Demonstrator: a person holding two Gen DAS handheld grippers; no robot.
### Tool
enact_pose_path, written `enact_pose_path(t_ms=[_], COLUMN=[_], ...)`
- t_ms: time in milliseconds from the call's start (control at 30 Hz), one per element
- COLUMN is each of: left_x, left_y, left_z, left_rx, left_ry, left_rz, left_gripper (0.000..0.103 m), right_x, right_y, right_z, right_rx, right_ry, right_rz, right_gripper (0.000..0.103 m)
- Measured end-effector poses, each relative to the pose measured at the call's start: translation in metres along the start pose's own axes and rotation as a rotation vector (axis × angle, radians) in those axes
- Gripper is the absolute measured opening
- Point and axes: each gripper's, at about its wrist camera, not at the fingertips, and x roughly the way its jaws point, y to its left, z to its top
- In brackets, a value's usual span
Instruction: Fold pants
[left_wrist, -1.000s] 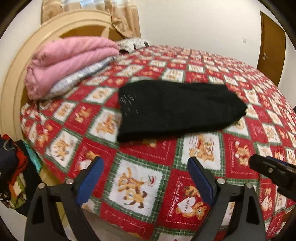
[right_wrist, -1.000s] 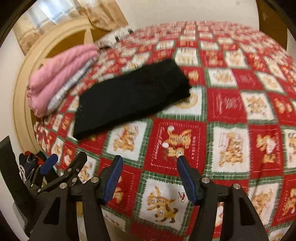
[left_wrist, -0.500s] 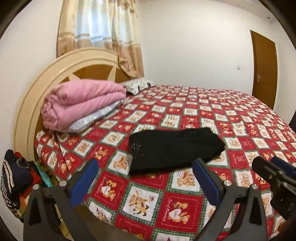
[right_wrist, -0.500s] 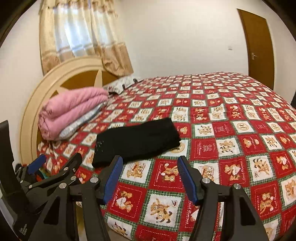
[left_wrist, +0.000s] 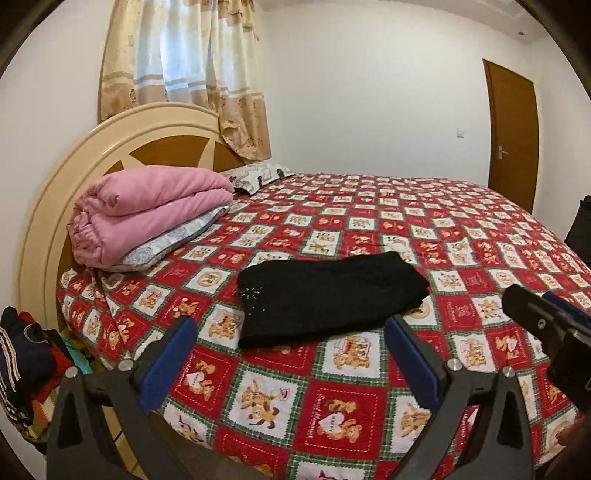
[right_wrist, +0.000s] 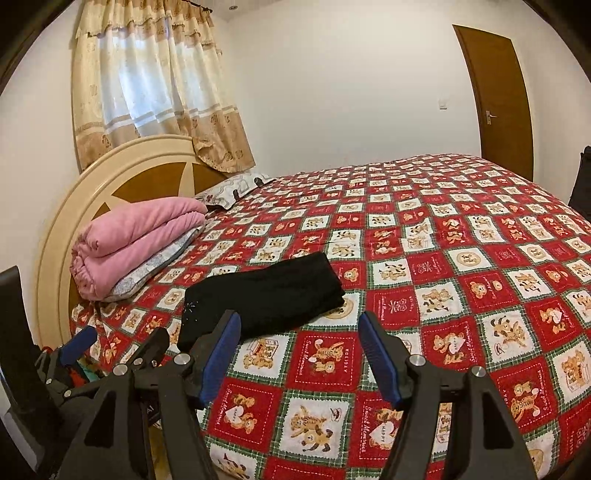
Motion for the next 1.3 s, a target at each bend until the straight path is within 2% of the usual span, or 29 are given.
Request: enact_pose_path(t_ms=[167, 333, 1300], left_x=[-0.005, -0.006, -0.002], left_y=[0.0, 0.0, 0.003], left_z=[0.002, 0.004, 0.003], left_rx=[-0.029, -0.017, -0.014], left_ry=[-0.004, -0.005, 0.022], left_rz=[-0.022, 0.012, 0.006], left_gripper=[0.103, 0.103, 0.103], right_x=[-0.009, -0.013, -0.009], right_y=[0.003, 0.005, 0.007], right_z=[0.001, 0.002, -0.003], right_rx=[-0.011, -0.02, -0.01], right_ry=[-0.023, -0.034, -0.015], right_rz=[-0.004, -0.001, 0.001], right_gripper=[0.068, 0.068, 0.068])
